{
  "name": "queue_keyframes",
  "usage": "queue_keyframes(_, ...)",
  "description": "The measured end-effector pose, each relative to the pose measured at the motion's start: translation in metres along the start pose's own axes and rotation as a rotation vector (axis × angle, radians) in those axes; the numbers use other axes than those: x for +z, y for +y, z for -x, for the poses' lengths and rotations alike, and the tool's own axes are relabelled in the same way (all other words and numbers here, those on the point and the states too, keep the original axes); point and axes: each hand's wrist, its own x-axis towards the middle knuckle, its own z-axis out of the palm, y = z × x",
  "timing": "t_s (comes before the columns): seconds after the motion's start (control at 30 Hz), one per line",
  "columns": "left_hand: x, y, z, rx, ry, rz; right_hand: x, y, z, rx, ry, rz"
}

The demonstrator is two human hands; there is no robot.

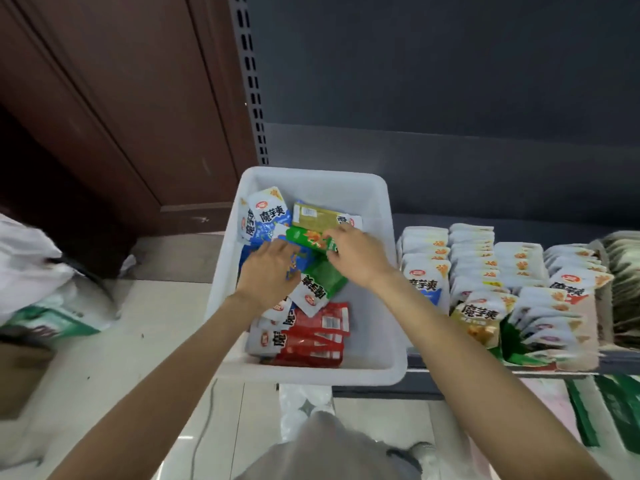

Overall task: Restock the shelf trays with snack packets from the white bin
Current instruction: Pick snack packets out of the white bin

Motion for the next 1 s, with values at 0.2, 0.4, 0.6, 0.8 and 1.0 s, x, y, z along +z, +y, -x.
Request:
queue_keyframes(0.2,0.013,-0.004,-0.008,-0.031,-0.131,-0.135,0.03,-0.012,-0.037,0.218,-0.165,0.267)
queue_keyframes(0.4,0.006,-0.001,0.0,0.067,0.232,0.091,0.008,-0.024,-0.013,-0.019,0.004,0.498)
queue_keyframes(0.6,-0.04,0.005,0.014,0.49,0.212,0.332,-0.045,-0.032,0.041,0.276,0.107,-0.582)
queue_keyframes(0.8,-0.066,0.026,0.036,0.587,-0.041,0.71,-0.066,-0.009,0.084,0.392,-0.071,-1.496)
queue_keyframes(1.0,-0.067,0.08,0.029,0.226,0.273,0.959,-0.074,0.003,0.129,0.422,0.044,-1.603)
